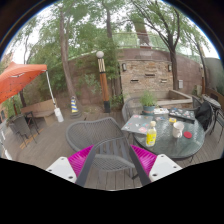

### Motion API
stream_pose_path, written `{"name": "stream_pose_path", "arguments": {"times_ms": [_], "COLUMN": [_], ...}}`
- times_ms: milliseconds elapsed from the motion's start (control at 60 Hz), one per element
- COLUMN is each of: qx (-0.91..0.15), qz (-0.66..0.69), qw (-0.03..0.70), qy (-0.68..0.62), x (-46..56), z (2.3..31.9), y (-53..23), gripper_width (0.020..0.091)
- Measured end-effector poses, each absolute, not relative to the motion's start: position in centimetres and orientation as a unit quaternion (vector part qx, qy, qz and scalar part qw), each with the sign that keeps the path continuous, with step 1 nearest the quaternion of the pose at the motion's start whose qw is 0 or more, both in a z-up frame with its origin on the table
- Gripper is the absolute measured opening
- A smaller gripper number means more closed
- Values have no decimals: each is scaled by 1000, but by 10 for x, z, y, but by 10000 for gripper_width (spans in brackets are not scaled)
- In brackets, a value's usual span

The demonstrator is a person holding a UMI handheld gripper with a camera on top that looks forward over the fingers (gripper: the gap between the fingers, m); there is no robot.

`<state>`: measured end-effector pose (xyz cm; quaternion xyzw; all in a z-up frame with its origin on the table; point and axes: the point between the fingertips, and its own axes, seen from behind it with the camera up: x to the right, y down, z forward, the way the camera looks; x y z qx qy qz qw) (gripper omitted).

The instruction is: Pour water

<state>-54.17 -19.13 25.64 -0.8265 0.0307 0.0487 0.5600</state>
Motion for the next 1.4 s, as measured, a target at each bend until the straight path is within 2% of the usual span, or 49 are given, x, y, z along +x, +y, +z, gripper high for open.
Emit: {"name": "stream_pose_path", "arguments": {"times_ms": [133,467,667,867,1017,1050,1067,1083,1100,1183,1200,1300,1400], "qx": [-828,-827,-805,-791,-783,-781,-781,-782,-782,-772,-771,-785,-802], "qz": [38,7,-34,-65,-44,-43,-43,-41,-38,-48,-51,-46,23], "qw": [558,559,590,603,613,617,618,618,619,631,632,618,595], "qy": [28,67,47,83,94,86,80,67,58,55,55,32,53], "x": [-543,-479,-391,-318,-304,-303,-303,-307,-310,-303,-302,-306,-314], "z": [249,186,138,95,72,69,66,64,63,66,66,62,61], "y": [-194,-138,-37,55,105,113,118,121,123,130,130,134,138], "gripper_width": [782,768,781,778,775,730,666,520,468,444,411,349,351]}}
